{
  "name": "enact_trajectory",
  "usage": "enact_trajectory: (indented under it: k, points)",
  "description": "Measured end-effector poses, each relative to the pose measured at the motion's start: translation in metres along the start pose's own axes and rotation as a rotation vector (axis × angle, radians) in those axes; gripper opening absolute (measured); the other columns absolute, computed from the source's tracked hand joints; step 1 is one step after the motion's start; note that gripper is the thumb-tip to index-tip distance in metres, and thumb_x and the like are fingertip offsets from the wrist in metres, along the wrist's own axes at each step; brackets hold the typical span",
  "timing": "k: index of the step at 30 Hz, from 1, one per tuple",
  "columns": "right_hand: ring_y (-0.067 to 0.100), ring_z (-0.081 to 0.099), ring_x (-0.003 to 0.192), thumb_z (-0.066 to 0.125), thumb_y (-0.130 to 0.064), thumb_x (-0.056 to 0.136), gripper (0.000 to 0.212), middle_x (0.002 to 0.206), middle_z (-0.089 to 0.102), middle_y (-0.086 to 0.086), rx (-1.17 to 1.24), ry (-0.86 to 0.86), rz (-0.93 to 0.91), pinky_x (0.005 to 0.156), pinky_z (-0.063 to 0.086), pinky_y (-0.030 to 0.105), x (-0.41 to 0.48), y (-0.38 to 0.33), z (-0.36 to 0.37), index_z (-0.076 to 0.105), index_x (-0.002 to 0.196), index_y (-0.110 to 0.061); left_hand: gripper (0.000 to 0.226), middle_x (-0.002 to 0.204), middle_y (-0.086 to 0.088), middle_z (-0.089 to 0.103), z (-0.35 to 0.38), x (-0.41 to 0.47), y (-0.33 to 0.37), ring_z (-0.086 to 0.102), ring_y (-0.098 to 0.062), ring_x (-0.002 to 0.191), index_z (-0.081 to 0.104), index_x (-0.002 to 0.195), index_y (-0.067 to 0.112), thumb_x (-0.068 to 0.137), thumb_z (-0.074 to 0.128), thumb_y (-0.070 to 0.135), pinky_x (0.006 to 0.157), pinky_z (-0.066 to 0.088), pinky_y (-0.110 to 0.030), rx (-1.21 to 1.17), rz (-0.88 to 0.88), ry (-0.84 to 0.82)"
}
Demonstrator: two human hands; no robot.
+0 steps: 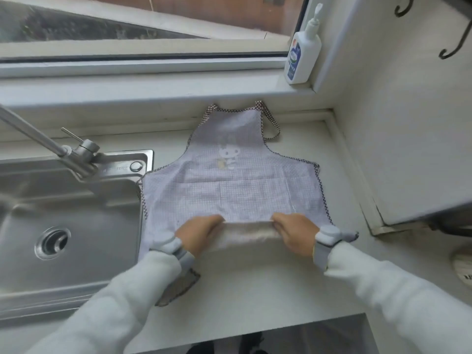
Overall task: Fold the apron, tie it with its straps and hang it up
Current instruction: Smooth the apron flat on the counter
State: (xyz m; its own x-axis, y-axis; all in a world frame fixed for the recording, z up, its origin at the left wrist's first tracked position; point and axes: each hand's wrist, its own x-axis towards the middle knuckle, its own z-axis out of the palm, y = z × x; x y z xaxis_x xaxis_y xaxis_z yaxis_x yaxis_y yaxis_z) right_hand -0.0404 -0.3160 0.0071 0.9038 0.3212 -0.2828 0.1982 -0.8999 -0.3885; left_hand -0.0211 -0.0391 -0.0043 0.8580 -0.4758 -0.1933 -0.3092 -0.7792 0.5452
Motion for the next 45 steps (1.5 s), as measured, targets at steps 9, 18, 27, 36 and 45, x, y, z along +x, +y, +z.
enact_trajectory:
  k: [9, 18, 27, 36, 45]
  points:
    - [0.034, 0.057, 0.083, 0.071, 0.004, 0.062, 0.05, 0.099, 0.057, 0.013, -0.285, 0.228, 0.04, 0.067, 0.047, 0.042, 0.065, 0.004, 0.001, 0.06, 0.108, -0.014, 0.038, 0.092, -0.005, 0.056, -0.009, 0.042, -0.015, 0.052, -0.028, 0.075, 0.06, 0.089, 0.018, 0.06, 0.067, -0.006, 0.057, 0.045, -0.036, 0.351, 0.169, 0.136]
    - [0.02, 0.057, 0.082, 0.053, -0.033, 0.077, 0.02, 0.097, 0.062, 0.0, -0.126, 0.115, -0.238, 0.066, 0.052, 0.035, 0.021, 0.042, 0.05, 0.06, 0.087, -0.017, 0.081, 0.137, -0.005, 0.046, 0.015, -0.036, -0.055, 0.04, -0.032, 0.129, 0.05, 0.122, 0.029, 0.052, 0.065, 0.067, 0.1, 0.043, -0.044, 0.432, 0.225, -0.206]
    - [0.028, 0.054, 0.061, 0.029, -0.042, 0.09, 0.04, 0.066, 0.059, 0.004, -0.044, 0.234, -0.043, 0.056, 0.034, 0.031, 0.041, 0.034, -0.019, 0.051, 0.069, -0.017, 0.011, 0.104, -0.001, 0.064, -0.007, -0.031, -0.059, 0.054, -0.017, 0.099, 0.067, 0.08, 0.02, 0.08, 0.062, 0.03, 0.082, 0.048, -0.032, 0.153, 0.389, 0.12]
    - [0.028, 0.046, 0.123, 0.045, -0.056, 0.089, 0.063, 0.136, 0.051, 0.005, -0.173, 0.244, 0.244, 0.101, 0.034, 0.045, 0.077, 0.034, -0.021, 0.037, 0.14, -0.02, 0.026, 0.116, -0.019, 0.062, -0.032, 0.023, -0.062, 0.056, -0.038, 0.103, 0.057, 0.113, 0.009, 0.098, 0.038, 0.018, 0.081, 0.04, -0.034, -0.29, -0.809, 0.358]
    - [0.027, 0.062, 0.1, 0.054, -0.03, 0.082, 0.034, 0.115, 0.062, 0.001, 0.059, 0.099, 0.357, 0.084, 0.051, 0.04, 0.03, 0.093, -0.001, 0.047, 0.113, -0.043, 0.048, 0.095, -0.011, 0.066, -0.018, -0.02, -0.071, 0.062, -0.027, 0.094, 0.057, 0.097, 0.003, 0.078, 0.07, 0.045, 0.076, 0.047, -0.033, -0.174, -0.68, 0.116]
